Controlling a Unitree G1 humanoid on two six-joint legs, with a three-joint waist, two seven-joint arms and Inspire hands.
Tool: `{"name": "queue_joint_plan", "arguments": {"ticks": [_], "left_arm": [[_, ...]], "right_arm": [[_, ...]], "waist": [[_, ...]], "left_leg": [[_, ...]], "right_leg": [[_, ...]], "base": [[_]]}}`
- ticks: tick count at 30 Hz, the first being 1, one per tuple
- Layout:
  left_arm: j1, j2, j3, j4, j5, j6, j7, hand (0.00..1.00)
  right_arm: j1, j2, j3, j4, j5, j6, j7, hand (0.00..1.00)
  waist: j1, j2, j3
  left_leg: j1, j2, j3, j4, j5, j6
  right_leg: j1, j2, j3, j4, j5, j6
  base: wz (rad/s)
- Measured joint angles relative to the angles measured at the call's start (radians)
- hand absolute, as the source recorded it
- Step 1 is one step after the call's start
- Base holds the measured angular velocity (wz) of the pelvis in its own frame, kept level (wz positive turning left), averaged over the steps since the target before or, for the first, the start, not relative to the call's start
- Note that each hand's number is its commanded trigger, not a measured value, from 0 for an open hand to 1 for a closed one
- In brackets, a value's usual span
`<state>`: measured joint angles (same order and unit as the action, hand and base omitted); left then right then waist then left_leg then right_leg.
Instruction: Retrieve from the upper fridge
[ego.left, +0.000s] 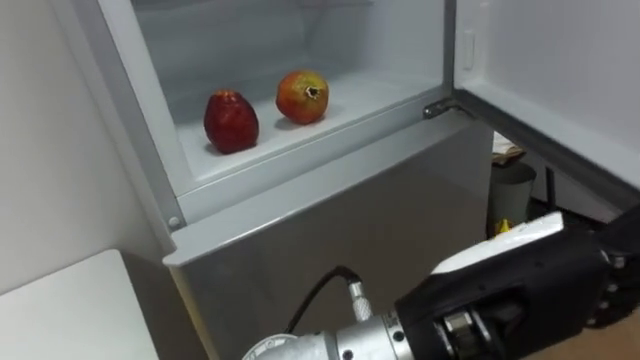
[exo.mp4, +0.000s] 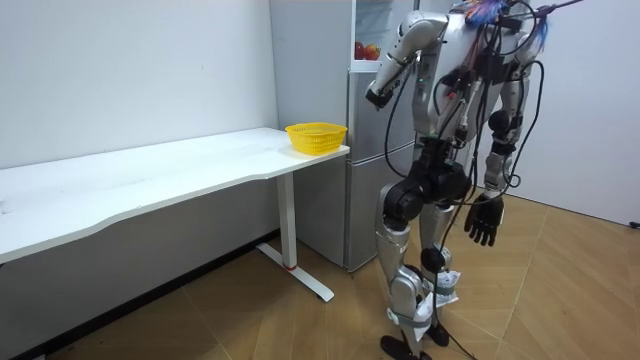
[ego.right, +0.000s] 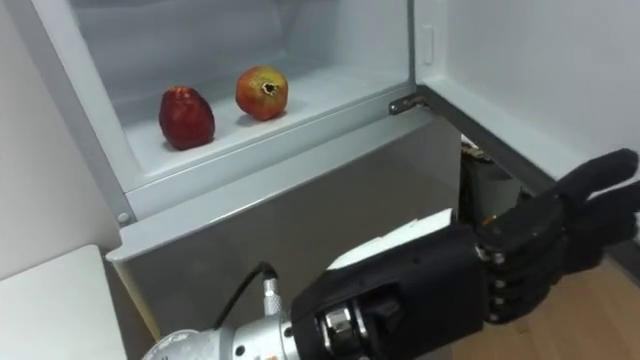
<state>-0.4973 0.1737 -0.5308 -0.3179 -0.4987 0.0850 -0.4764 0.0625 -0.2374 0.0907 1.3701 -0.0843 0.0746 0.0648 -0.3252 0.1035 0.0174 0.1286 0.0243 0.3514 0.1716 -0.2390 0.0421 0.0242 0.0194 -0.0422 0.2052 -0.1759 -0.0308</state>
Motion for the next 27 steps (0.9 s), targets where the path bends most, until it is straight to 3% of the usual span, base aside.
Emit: {"name": "queue_joint_plan", "arguments": {"ticks": [1, 4, 5, 7, 9, 12, 14, 17, 21, 23, 27], "left_arm": [[0.023, 0.03, 0.036, -0.032, 0.011, 0.0, 0.01, 0.0], [0.126, 0.069, 0.166, -0.151, 0.061, -0.021, 0.05, 0.0], [0.139, 0.072, 0.186, -0.165, 0.063, -0.026, 0.058, 0.0], [0.179, 0.08, 0.267, -0.215, 0.079, -0.053, 0.092, 0.0], [0.198, 0.084, 0.33, -0.244, 0.099, -0.057, 0.127, 0.0], [0.219, 0.087, 0.41, -0.301, 0.123, -0.062, 0.214, 0.0], [0.22, 0.089, 0.467, -0.329, 0.152, -0.086, 0.269, 0.0], [0.228, 0.088, 0.524, -0.346, 0.176, -0.114, 0.32, 0.0], [0.239, 0.075, 0.613, -0.362, 0.293, -0.161, 0.432, 0.0], [0.273, 0.079, 0.689, -0.372, 0.353, -0.192, 0.502, 0.0], [0.353, 0.077, 0.85, -0.367, 0.371, -0.209, 0.601, 0.0]], "right_arm": [[0.008, 0.0, -0.007, 0.006, 0.0, -0.01, -0.003, 0.0], [0.023, 0.002, -0.037, 0.03, -0.013, -0.033, -0.029, 0.0], [0.028, 0.003, -0.037, 0.032, -0.013, -0.033, -0.033, 0.0], [0.044, 0.004, -0.049, 0.028, -0.042, -0.033, -0.042, 0.0], [0.053, 0.006, -0.053, 0.01, -0.068, -0.033, -0.042, 0.0], [0.055, 0.007, -0.054, -0.003, -0.095, -0.035, -0.042, 0.0], [0.056, 0.013, -0.054, -0.013, -0.12, -0.042, -0.044, 0.0], [0.056, 0.024, -0.054, -0.017, -0.139, -0.044, -0.053, 0.0], [0.064, 0.035, -0.057, -0.017, -0.192, -0.062, -0.074, 0.0], [0.078, 0.037, -0.077, -0.02, -0.206, -0.07, -0.081, 0.0], [0.089, 0.044, -0.099, -0.017, -0.245, -0.07, -0.107, 0.0]], "waist": [[0.02, -0.003, 0.0008], [0.069, -0.02, -0.0048], [0.077, -0.025, -0.006], [0.127, -0.045, -0.0126], [0.168, -0.057, -0.0205], [0.204, -0.066, -0.0222], [0.237, -0.066, -0.0229], [0.259, -0.066, -0.0233], [0.302, -0.066, -0.0236], [0.326, -0.064, -0.0252], [0.365, -0.061, -0.0255]], "left_leg": [[0.0, 0.0, -0.002, -0.001, 0.001, -0.002], [-0.002, 0.0, -0.023, -0.003, 0.004, -0.006], [-0.002, 0.0, -0.031, -0.003, 0.004, -0.006], [-0.006, 0.0, -0.05, -0.002, 0.004, -0.006], [-0.009, 0.001, -0.056, 0.001, 0.005, -0.007], [-0.005, -0.001, -0.072, 0.004, 0.005, -0.007], [-0.001, -0.004, -0.094, 0.004, 0.005, -0.007], [0.005, -0.007, -0.113, 0.006, 0.005, -0.007], [0.007, -0.011, -0.144, 0.012, 0.005, -0.007], [0.006, -0.011, -0.153, 0.015, 0.005, -0.008], [0.005, -0.013, -0.167, 0.016, 0.007, -0.01]], "right_leg": [[-0.002, 0.001, -0.001, 0.001, 0.0, -0.001], [0.003, 0.0, -0.015, -0.004, 0.001, -0.004], [0.005, 0.0, -0.019, -0.005, 0.001, -0.004], [0.016, 0.0, -0.039, -0.02, 0.004, -0.006], [0.017, 0.0, -0.043, -0.021, 0.004, -0.007], [0.035, -0.004, -0.064, -0.023, 0.004, -0.007], [0.052, -0.008, -0.09, -0.035, 0.004, -0.006], [0.064, -0.012, -0.106, -0.037, -0.005, -0.006], [0.08, -0.017, -0.131, -0.037, -0.008, -0.006], [0.083, -0.017, -0.138, -0.036, -0.009, -0.007], [0.087, -0.019, -0.152, -0.036, -0.012, -0.008]], "base": [[0.0], [0.11], [0.34], [0.26], [0.13], [0.21], [0.27], [0.22], [0.2], [0.08], [0.1]]}}
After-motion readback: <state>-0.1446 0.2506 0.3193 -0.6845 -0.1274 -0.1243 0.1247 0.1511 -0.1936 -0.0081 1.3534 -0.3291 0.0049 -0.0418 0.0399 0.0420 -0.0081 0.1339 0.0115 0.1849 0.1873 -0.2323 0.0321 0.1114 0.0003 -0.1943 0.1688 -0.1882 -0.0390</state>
